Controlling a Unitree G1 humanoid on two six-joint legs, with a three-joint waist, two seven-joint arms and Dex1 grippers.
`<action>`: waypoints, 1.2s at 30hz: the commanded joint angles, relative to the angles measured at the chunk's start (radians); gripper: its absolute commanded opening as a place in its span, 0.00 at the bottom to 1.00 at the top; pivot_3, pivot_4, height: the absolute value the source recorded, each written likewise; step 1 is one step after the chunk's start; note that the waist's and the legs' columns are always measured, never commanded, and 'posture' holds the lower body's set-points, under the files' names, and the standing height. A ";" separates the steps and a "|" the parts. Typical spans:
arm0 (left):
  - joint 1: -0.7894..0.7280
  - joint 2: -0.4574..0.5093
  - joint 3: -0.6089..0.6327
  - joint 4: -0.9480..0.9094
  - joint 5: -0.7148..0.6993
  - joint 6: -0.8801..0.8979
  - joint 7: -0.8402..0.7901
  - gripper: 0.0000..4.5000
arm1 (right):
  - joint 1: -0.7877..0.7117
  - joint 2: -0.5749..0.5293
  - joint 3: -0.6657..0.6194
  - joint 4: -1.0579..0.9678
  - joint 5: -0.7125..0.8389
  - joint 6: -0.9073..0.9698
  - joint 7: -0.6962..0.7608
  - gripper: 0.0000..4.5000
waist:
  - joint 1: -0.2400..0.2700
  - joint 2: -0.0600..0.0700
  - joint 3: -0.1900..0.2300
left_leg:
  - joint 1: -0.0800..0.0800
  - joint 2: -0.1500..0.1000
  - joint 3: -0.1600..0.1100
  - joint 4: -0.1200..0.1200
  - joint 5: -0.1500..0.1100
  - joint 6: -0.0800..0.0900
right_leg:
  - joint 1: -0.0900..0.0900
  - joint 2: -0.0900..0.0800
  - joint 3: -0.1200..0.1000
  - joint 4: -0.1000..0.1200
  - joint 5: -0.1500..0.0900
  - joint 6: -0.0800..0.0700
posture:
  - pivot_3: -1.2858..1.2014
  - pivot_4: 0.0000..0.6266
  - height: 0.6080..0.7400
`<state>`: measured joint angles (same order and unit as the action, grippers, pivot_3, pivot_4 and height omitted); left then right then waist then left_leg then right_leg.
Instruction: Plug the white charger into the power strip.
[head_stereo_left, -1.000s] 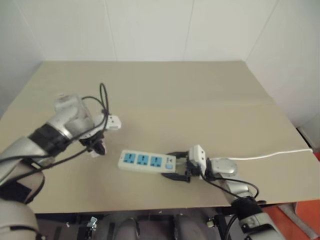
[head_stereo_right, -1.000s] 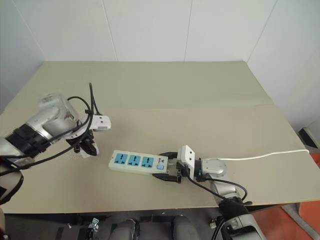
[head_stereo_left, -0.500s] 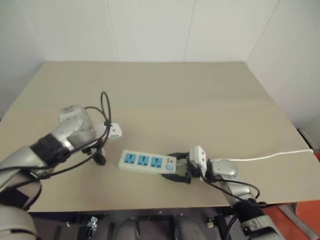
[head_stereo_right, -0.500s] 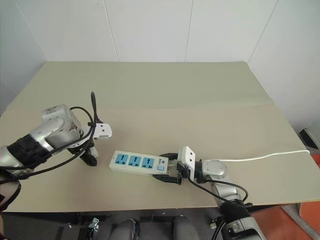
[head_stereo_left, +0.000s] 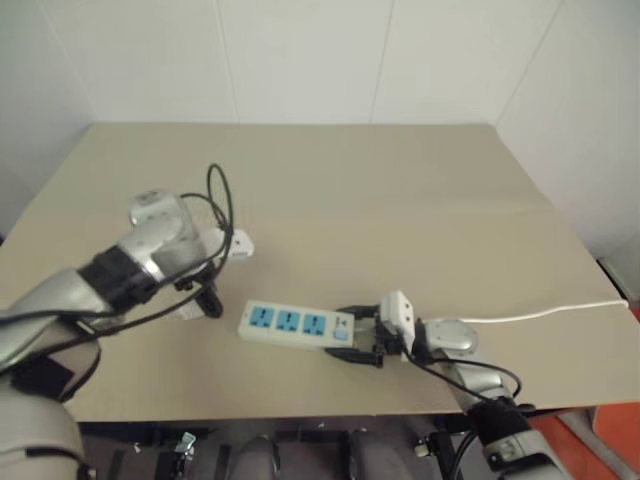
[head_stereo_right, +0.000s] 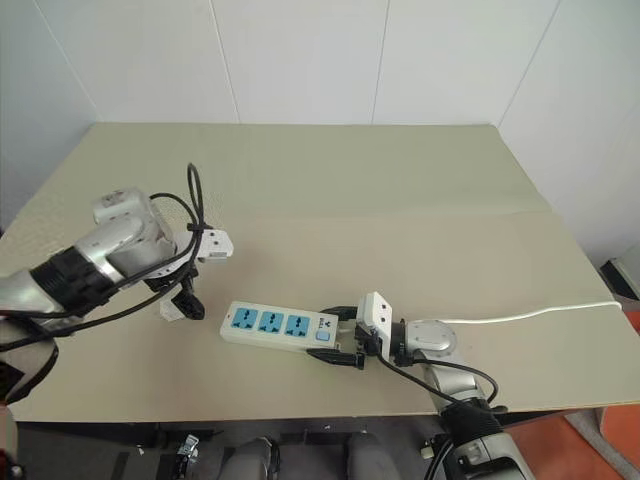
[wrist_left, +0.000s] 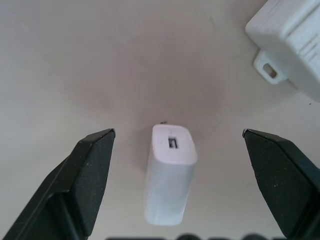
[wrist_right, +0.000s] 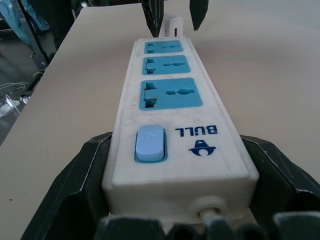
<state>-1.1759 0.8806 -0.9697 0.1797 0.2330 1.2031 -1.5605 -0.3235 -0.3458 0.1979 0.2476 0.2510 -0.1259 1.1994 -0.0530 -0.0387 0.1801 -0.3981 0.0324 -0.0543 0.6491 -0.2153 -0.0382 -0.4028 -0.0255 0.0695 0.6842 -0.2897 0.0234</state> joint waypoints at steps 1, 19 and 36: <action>-0.034 -0.001 -0.025 0.013 0.010 0.005 -0.009 0.99 | 0.017 -0.013 0.015 -0.016 0.004 0.022 0.015 0.76 | 0.000 0.000 0.000 | 0.000 0.000 0.000 0.000 0.000 0.000 | 0.000 0.000 0.000 0.000 0.000 0.000 | 0.52 0.24 1.00; -0.015 -0.044 -0.051 0.068 0.008 0.003 0.029 0.69 | 0.052 -0.020 0.014 -0.061 0.004 0.039 -0.016 0.76 | 0.007 0.000 0.000 | 0.000 0.000 0.000 0.001 0.000 0.000 | 0.000 0.000 0.000 0.000 0.000 0.000 | 0.52 0.24 1.00; -0.016 -0.012 -0.045 0.037 0.002 -0.006 0.028 0.23 | 0.050 -0.016 0.022 -0.051 0.001 0.035 -0.022 0.76 | 0.006 0.000 0.000 | 0.000 0.000 0.000 0.001 0.000 0.000 | 0.000 0.000 0.000 0.000 0.000 0.000 | 0.52 0.24 1.00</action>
<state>-1.1789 0.8642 -1.0369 0.2127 0.2334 1.1996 -1.5388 -0.2887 -0.3593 0.2018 0.1981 0.2573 -0.1009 1.1766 -0.0467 -0.0387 0.1801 -0.3982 0.0323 -0.0545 0.6499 -0.2154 -0.0381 -0.4026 -0.0255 0.0695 0.6845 -0.2897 0.0234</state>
